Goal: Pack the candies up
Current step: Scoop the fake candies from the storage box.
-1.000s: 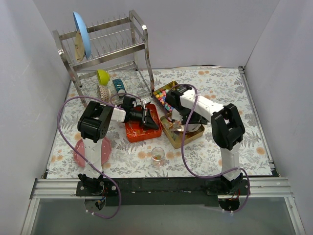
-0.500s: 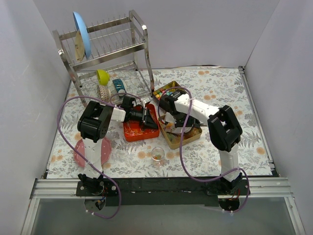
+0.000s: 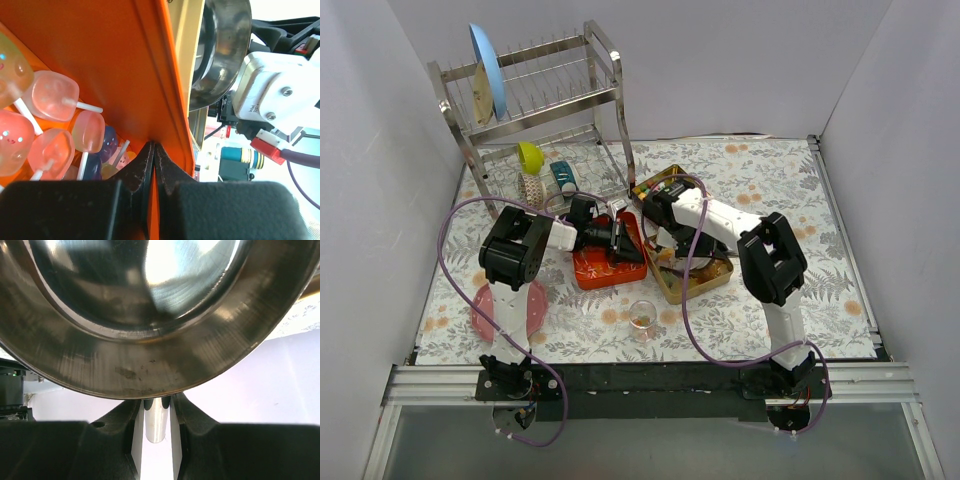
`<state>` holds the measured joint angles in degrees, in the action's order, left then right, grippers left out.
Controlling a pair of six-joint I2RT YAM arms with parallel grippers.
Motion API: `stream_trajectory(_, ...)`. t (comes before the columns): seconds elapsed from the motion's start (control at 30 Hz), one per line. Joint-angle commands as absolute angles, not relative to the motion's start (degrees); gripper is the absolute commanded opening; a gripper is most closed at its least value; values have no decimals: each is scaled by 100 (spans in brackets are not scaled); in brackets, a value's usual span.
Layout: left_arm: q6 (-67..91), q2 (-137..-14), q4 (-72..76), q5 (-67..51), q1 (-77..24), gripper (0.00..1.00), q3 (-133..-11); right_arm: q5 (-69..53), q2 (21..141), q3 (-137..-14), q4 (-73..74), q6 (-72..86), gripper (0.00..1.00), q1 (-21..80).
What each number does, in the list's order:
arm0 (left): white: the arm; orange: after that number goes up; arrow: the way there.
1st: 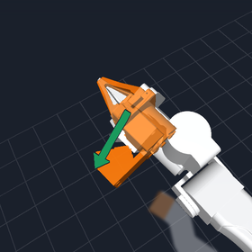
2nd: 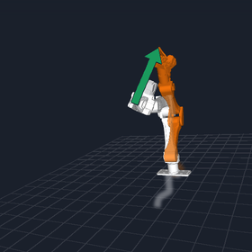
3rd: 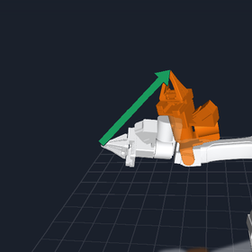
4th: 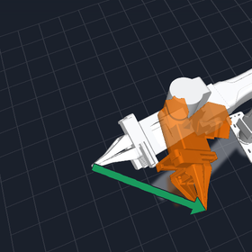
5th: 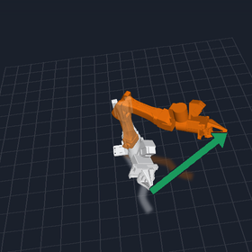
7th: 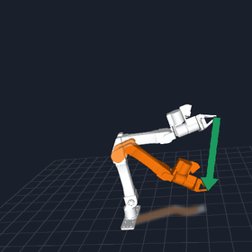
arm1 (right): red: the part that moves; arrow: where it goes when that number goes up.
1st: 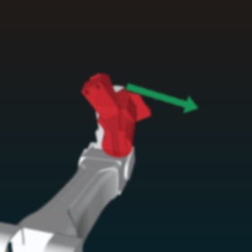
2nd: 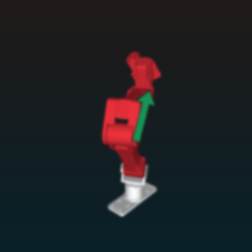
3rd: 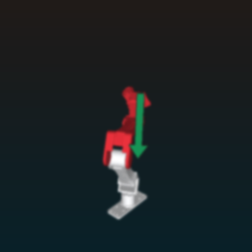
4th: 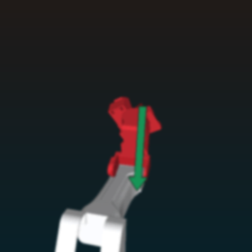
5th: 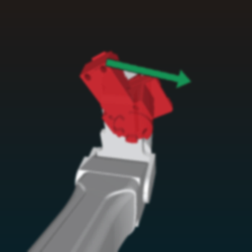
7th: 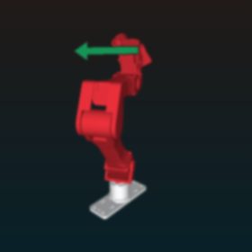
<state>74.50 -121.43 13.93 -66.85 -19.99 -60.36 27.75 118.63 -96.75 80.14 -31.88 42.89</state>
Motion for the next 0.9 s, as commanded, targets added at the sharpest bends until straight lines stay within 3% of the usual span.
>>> stream_trajectory(0.0, 7760, -12138, 1546, -6741, -2057, 1, -5845, 2260, 12085, -9520, 7226, -3164, 1, 4307)
stream_trajectory(0.17, 7875, -12173, 1731, -6829, -2057, 1, -5809, 1592, 12076, -9439, 6935, -2980, 1, 4158)
stream_trajectory(0.3, 7919, -12243, 1740, -6838, -2057, 1, -5862, 1766, 12234, -9422, 6934, -3014, 1, 4087)
stream_trajectory(0.53, 8015, -12313, 1854, -6908, -2057, 1, -5941, 1732, 12507, -10371, 7111, -2830, 1, 4078)
stream_trajectory(0.77, 8033, -12208, 1898, -6952, -2057, 1, -5836, 1872, 11629, -8729, 5452, -3559, 1, 4061)
stream_trajectory(0.87, 8025, -12199, 1925, -6952, -2057, 1, -5792, 1785, 11549, -8464, 5414, -3533, 1, 4026)
